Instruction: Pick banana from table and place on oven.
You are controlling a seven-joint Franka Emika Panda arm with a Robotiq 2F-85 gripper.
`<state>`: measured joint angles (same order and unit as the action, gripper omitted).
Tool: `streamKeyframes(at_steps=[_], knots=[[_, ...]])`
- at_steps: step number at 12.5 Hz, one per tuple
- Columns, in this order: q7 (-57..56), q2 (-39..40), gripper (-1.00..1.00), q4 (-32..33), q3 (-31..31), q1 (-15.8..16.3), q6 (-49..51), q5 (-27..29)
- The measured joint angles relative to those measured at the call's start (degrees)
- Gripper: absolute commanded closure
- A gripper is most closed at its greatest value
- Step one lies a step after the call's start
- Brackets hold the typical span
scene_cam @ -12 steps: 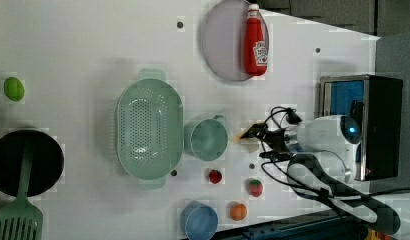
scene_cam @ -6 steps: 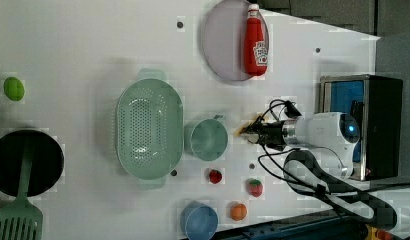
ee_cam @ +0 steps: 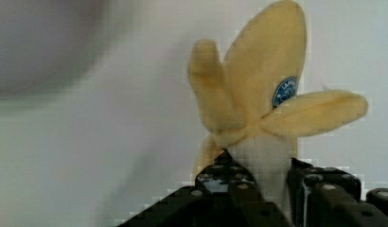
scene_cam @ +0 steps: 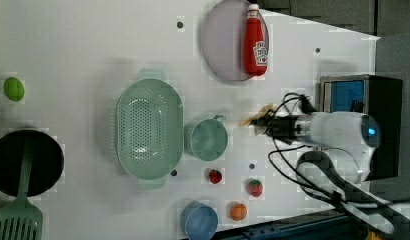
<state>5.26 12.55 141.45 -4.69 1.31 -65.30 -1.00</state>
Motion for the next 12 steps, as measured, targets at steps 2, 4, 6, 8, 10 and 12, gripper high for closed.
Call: streamKeyframes(at_steps=[2, 4, 6, 8, 10, 12], knots=[[0.02, -7.13, 0.51, -0.56, 0.01, 0.11, 4.76, -0.55], [0.02, -15.59, 0.51, -3.02, 0.82, -0.17, 17.26, -0.47], [0.04, -23.0, 0.51, -9.06, 2.23, -0.53, 30.24, 0.26], [0.07, -27.79, 0.51, -16.11, 3.17, -1.14, 42.1, -0.96], [0.06, -30.06, 0.51, -22.05, 6.35, -0.46, 49.46, -0.44], [-1.18, -29.33, 0.51, -27.03, 9.26, -0.9, 50.41, -0.44]])
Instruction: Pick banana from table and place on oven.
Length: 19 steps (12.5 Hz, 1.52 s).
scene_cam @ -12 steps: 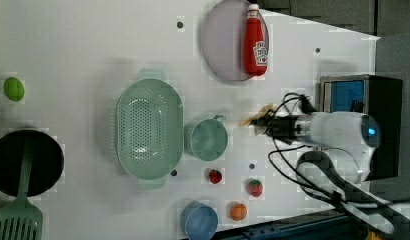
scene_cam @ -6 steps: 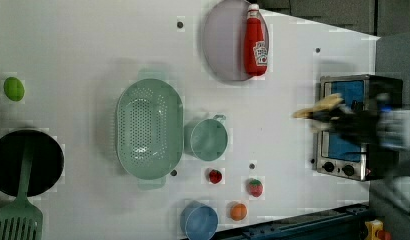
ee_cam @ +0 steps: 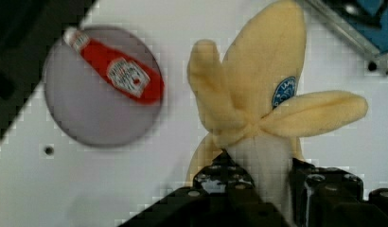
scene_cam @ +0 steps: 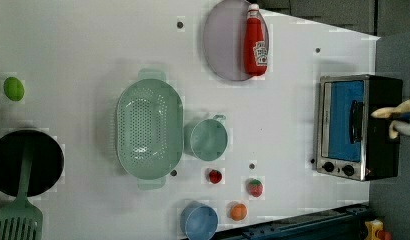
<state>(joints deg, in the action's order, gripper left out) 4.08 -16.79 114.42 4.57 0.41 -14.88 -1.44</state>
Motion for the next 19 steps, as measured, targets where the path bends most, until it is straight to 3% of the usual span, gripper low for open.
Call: streamKeyframes(at_steps=[3, 6, 11, 15, 16, 19], knots=[[-6.56, 1.94, 0.51, -2.13, 7.92, 1.15, 1.45, 0.32], [-16.14, 6.95, 0.51, -2.13, 16.87, -0.52, -1.04, 0.12], [-37.85, 18.78, 0.51, -0.67, 30.26, -2.24, -14.94, -0.55], [-52.2, 23.94, 0.51, -0.11, 34.96, -2.95, -20.48, -0.45], [-53.99, 25.0, 0.45, -0.28, 36.02, -2.42, -20.42, -0.94], [-56.9, 29.28, -0.18, -0.73, 35.24, -2.72, -21.54, -0.27]])
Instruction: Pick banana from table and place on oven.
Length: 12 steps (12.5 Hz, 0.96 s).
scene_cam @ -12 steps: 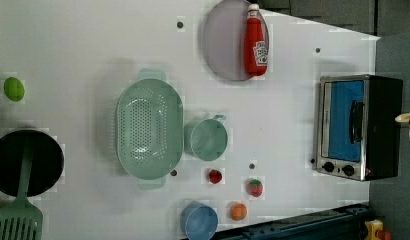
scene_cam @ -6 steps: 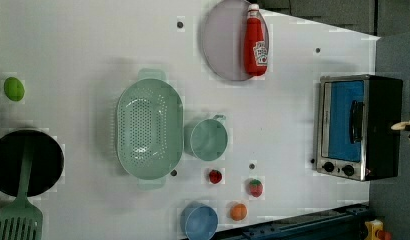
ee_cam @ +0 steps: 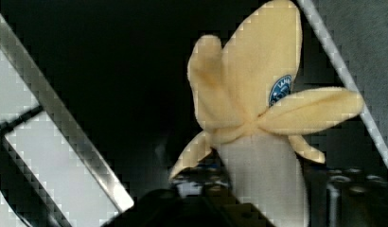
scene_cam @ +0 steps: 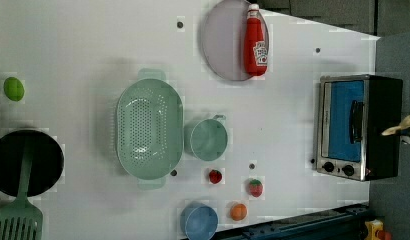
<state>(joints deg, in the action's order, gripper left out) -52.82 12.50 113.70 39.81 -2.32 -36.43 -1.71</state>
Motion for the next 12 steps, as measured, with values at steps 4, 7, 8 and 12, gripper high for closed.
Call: streamKeyframes(at_steps=[4, 7, 8, 12], knots=[[-1.79, 0.15, -0.99, 1.45, -1.2, 1.63, -0.92, 0.0], [-1.96, -1.48, -1.0, -2.69, -1.18, 2.01, 2.57, -0.72], [-2.01, -1.54, -1.0, -5.15, -0.34, 2.71, 5.15, -0.82], [-1.82, -7.05, -1.0, -10.8, -3.27, 3.16, 16.56, 0.16]])
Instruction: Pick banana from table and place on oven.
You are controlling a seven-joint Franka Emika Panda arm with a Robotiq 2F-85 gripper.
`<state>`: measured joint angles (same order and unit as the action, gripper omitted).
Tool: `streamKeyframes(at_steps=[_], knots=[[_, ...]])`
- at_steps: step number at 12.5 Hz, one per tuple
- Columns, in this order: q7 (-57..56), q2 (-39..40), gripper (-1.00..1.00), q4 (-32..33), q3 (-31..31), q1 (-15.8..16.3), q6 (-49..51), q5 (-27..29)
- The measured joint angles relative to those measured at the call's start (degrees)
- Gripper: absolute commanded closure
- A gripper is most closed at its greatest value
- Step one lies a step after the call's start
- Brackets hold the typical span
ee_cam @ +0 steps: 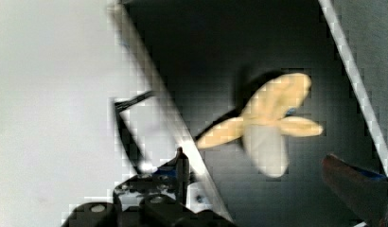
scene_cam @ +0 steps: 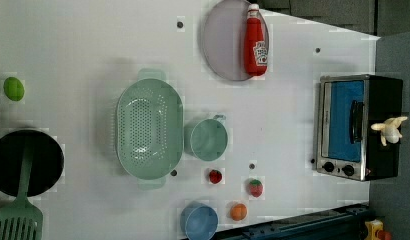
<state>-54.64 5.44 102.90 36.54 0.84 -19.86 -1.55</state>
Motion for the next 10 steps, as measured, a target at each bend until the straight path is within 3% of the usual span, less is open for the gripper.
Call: streamKeyframes(at_steps=[4, 10], knots=[[13.07, -10.59, -1.0, -2.13, -9.32, 1.01, 6.56, -1.82], [42.59, -12.73, -1.0, -4.59, -26.37, 2.17, 16.3, -2.27]])
